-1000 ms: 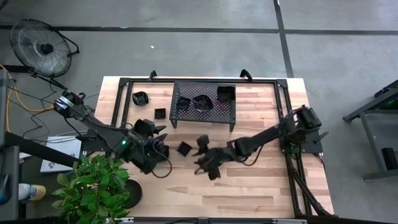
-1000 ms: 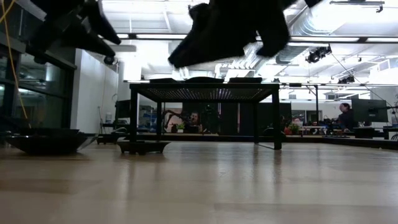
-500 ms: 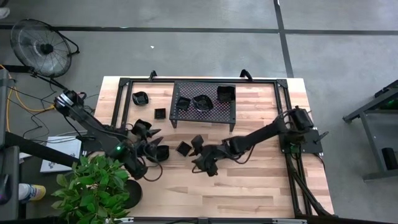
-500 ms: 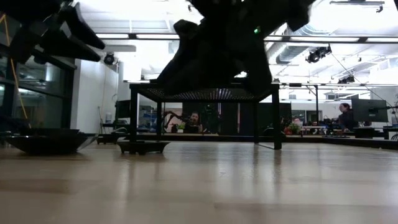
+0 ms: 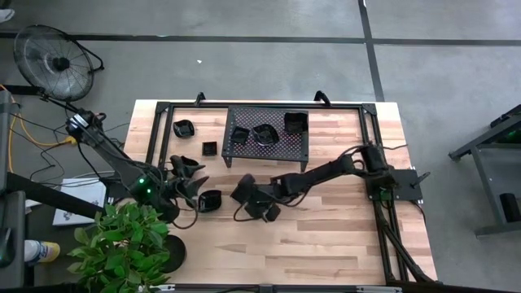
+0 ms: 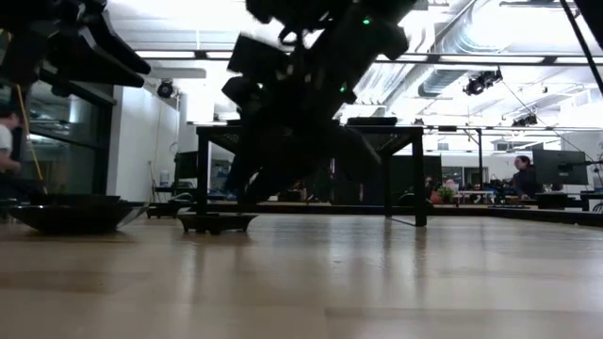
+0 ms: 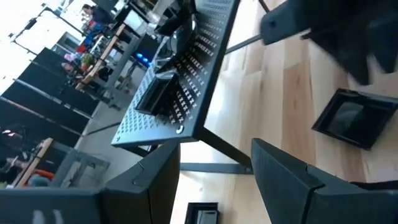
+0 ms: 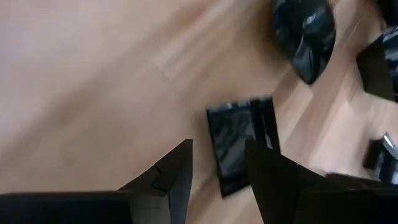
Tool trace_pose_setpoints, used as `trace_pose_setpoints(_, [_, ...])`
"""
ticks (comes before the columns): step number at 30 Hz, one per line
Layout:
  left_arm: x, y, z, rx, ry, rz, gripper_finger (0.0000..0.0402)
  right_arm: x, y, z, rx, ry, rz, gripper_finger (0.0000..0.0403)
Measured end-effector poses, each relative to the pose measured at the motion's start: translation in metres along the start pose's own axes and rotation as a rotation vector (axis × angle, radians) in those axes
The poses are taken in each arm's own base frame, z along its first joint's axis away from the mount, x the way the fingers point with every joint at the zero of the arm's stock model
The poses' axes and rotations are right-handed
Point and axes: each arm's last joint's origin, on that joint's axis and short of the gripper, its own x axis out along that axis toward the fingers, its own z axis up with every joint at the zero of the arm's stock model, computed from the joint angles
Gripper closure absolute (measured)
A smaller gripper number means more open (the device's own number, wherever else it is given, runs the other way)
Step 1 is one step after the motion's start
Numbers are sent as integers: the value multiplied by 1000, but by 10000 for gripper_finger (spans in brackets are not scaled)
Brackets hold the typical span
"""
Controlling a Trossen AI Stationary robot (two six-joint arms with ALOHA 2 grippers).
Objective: Pick & Place Mini shaped plates
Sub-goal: Stack the square plate on the square plates on the shelf
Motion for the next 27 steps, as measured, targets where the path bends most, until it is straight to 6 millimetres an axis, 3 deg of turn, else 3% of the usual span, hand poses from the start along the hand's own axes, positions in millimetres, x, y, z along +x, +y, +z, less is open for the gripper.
trace_pose_setpoints(5, [0,0,1,31,-4,-31,211,4,-10,1,-46,55,23,262])
trace_pose_setpoints(13, [0,-1,1,47,-1,-44,211,27,-2,-1,-128,171,60,263])
trace_pose_setpoints(21, [0,-1,1,46,3,-61,211,27,-5,3,-140,156,59,265])
trace_pose_setpoints(27, [0,-1,1,45,3,-67,211,27,-4,2,-145,161,65,290])
